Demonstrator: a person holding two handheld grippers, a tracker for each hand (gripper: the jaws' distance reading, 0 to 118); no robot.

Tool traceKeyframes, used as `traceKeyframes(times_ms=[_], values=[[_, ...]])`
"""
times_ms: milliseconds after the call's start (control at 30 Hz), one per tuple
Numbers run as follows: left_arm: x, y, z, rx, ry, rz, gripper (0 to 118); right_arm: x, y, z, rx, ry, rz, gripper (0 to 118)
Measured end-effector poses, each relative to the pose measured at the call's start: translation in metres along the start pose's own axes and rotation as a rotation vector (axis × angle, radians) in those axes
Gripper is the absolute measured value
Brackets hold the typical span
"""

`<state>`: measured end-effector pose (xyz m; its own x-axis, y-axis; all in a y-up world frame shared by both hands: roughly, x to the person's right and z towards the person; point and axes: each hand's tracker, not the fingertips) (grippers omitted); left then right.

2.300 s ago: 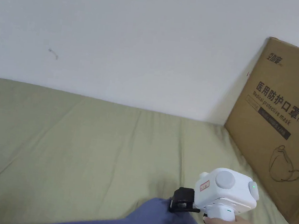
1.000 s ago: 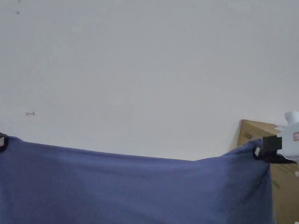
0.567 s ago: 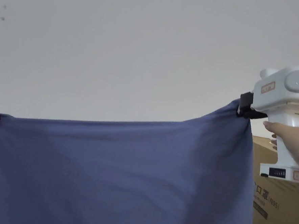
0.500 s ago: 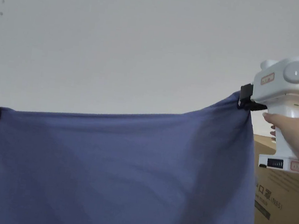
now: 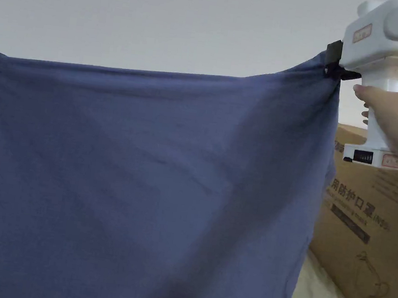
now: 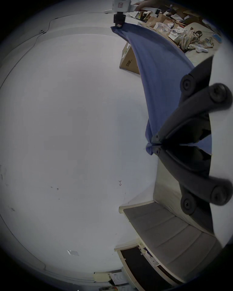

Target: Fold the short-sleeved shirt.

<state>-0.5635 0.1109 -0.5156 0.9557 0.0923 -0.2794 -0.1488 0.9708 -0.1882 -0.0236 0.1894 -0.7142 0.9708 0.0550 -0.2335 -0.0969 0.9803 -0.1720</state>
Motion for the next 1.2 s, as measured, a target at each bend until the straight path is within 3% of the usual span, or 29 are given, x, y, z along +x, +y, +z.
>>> traceKeyframes(times_ms=[100, 300, 367, 500, 567, 667, 767, 900, 1133, 1200], values=[[-0.005, -0.034, -0.011, -0.051, 0.003, 0.010, 0, -0.001, -0.068, -0.020, -0.099, 0.001, -0.021, 6], [-0.015, -0.157, -0.017, -0.374, -0.009, -0.058, 0, -0.003, -0.247, -0.031, -0.490, 0.056, -0.045, 6], [-0.018, -0.214, -0.005, -0.516, -0.030, -0.038, 0, -0.002, -0.317, -0.012, -0.600, 0.049, 0.007, 6], [-0.030, -0.321, 0.049, -0.723, -0.055, 0.011, 0, 0.017, -0.430, 0.037, -0.838, 0.107, -0.050, 6], [-0.037, -0.364, 0.085, -0.813, -0.070, 0.023, 0, 0.025, -0.469, 0.078, -0.896, 0.122, -0.030, 6], [-0.041, -0.404, 0.141, -0.909, -0.092, -0.005, 0, 0.028, -0.501, 0.141, -0.975, 0.163, 0.067, 6], [-0.044, -0.423, 0.188, -0.924, -0.099, -0.025, 0, 0.034, -0.518, 0.193, -1.016, 0.208, 0.042, 6], [-0.051, -0.437, 0.233, -0.937, -0.111, 0.003, 0, 0.036, -0.536, 0.243, -1.059, 0.242, 0.111, 6], [-0.054, -0.451, 0.278, -0.932, -0.136, 0.017, 0, 0.047, -0.551, 0.278, -1.075, 0.248, 0.053, 8], [-0.053, -0.449, 0.282, -0.922, -0.145, 0.013, 2, 0.047, -0.555, 0.278, -1.093, 0.245, 0.051, 15]])
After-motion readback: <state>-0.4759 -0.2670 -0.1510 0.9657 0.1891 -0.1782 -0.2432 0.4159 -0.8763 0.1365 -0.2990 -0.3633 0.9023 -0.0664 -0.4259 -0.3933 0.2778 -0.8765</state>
